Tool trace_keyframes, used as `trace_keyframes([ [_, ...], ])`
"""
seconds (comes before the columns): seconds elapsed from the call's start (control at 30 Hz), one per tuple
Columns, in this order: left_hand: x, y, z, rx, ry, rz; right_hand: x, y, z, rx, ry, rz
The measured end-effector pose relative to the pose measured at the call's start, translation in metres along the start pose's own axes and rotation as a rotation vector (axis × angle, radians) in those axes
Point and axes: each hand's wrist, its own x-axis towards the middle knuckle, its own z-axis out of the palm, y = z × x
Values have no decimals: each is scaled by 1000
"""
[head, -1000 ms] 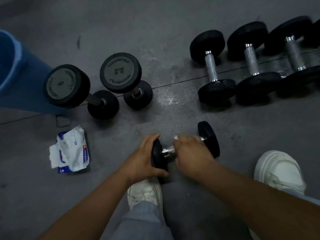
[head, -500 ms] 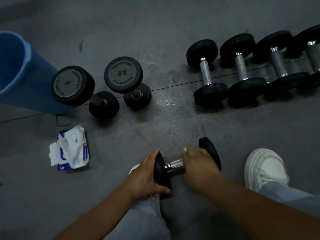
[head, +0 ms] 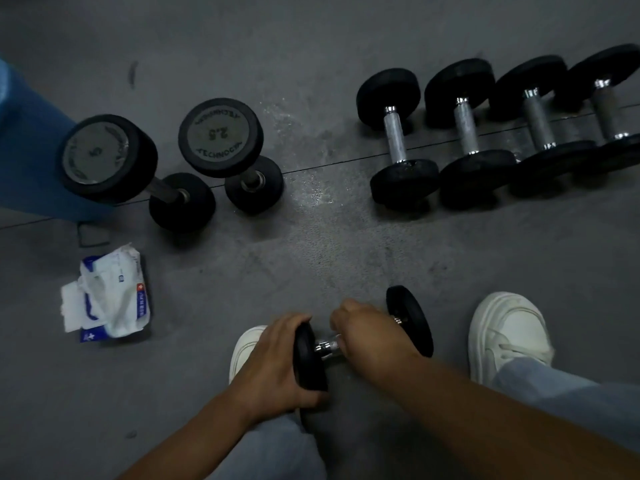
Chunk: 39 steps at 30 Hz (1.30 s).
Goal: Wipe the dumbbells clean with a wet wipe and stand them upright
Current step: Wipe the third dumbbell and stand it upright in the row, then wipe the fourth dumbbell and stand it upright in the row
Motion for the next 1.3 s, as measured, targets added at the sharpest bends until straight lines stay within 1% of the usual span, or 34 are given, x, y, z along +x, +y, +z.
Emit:
trace_keyframes([
  [0.1,5,17,-13,-44,4,45,7,2,-3,58,60,-10],
  [0.2,20,46,-40,15,-31,115,17,13,-24,161,206,16],
  [0.27,31,69,-61,71,-44,194,21,23,-42,174,308,29],
  [0.33,38,91,-82,185,-42,255,25,34,-62,170,425,54],
  [0.43,48,113,-113,482,-30,287,30,47,-91,181,592,64],
  [0.53,59,123,-138,693,-46,188,28,49,-107,182,696,55],
  [0.6,67,125,-149,775,-52,123,21,44,-109,161,694,47],
  [0.73,82,131,-158,914,-81,61,2,39,-117,38,529,-1],
  [0.83,80,130,-156,936,-113,18,-12,36,-129,15,495,-14],
  [0.93,75,122,-149,919,-132,-44,-17,30,-136,63,444,-4],
  [1.0,79,122,-149,929,-134,-26,-12,32,-135,64,411,19],
  [1.17,103,132,-163,951,-132,39,21,47,-121,37,497,58],
  [1.23,121,141,-173,917,-109,30,38,48,-127,39,542,29],
  [1.3,142,154,-187,866,-49,17,56,55,-149,41,619,7],
])
